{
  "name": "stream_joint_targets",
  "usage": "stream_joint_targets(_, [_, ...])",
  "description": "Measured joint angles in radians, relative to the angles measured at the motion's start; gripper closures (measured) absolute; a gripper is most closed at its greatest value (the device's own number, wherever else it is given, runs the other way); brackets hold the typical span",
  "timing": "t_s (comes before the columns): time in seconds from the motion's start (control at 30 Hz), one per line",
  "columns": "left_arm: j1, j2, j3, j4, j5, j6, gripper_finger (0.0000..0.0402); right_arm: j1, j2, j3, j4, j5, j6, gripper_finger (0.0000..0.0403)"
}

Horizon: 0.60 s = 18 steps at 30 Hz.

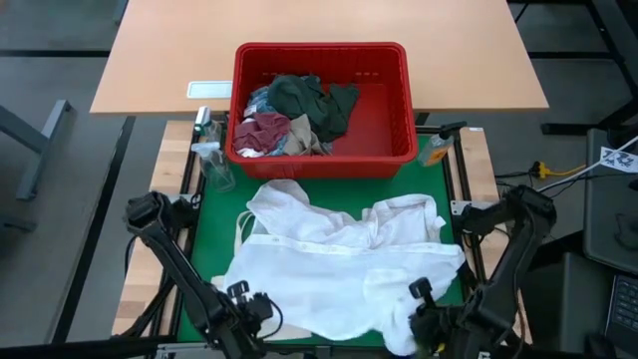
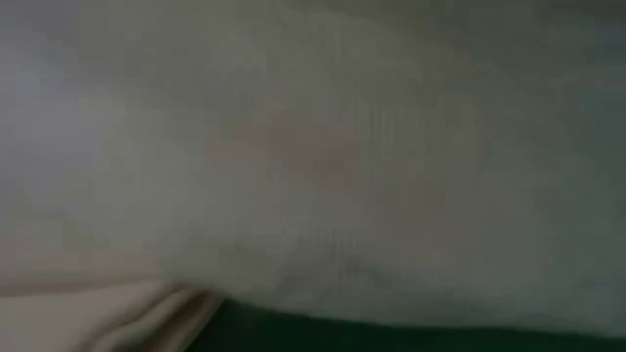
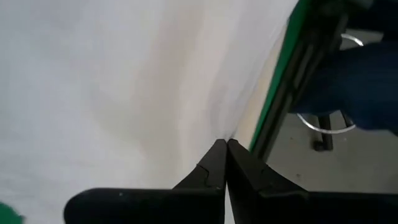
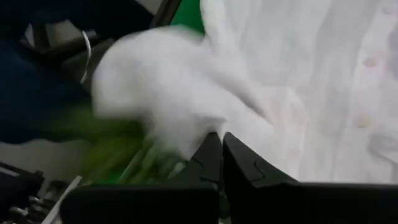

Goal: Fold Laundry from Bin
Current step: Fold the white polo shirt

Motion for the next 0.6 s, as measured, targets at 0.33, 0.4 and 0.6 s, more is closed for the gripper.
stream_joint_targets(0.33, [0.015, -0.01, 0.0, -0.013, -0.02, 0.007, 0.0401, 0.001, -0.014, -0.004, -0.12, -0.035, 0.049, 0.0402])
stream_joint_targets(0.4, [0.015, -0.01, 0.0, -0.013, -0.023, 0.006, 0.0401, 0.001, -0.014, -0.004, -0.131, -0.067, 0.054, 0.0402])
stream_joint_targets(0.6, [0.016, -0.01, 0.0, -0.004, -0.028, 0.002, 0.0401, 0.017, -0.014, -0.004, -0.13, -0.232, 0.053, 0.0402])
